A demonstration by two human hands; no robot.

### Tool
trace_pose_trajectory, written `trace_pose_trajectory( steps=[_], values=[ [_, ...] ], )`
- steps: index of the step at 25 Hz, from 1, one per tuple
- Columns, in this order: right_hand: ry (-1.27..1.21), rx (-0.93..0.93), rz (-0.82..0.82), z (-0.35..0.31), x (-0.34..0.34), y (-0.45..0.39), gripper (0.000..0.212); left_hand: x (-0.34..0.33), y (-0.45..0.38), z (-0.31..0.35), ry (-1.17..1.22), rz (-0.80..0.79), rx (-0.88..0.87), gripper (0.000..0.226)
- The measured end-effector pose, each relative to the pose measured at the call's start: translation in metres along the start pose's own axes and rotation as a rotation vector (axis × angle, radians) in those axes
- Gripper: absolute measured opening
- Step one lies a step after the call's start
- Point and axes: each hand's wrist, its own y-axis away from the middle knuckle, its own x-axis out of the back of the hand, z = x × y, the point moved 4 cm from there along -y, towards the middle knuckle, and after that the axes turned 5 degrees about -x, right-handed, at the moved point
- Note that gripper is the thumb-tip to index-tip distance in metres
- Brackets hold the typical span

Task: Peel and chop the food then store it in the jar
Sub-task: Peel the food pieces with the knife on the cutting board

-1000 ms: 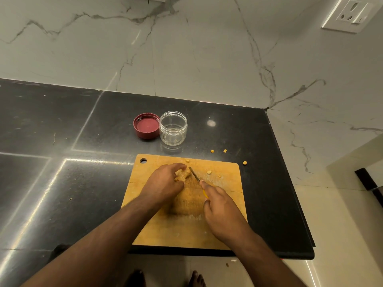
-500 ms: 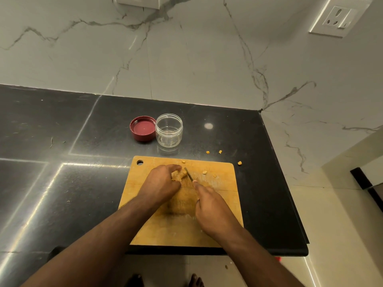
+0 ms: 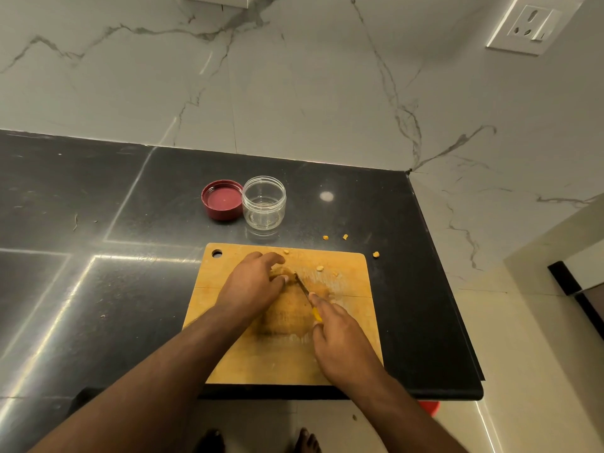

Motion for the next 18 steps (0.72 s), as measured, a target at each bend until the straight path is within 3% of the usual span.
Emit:
trace_pose_trajectory(
  steps=[18],
  values=[
    [-0.024,-0.011,0.039,-0.010,-0.010,-0.007,0.053,-0.004,-0.012,-0.003,0.012,0.010,0.000,0.038]
  ],
)
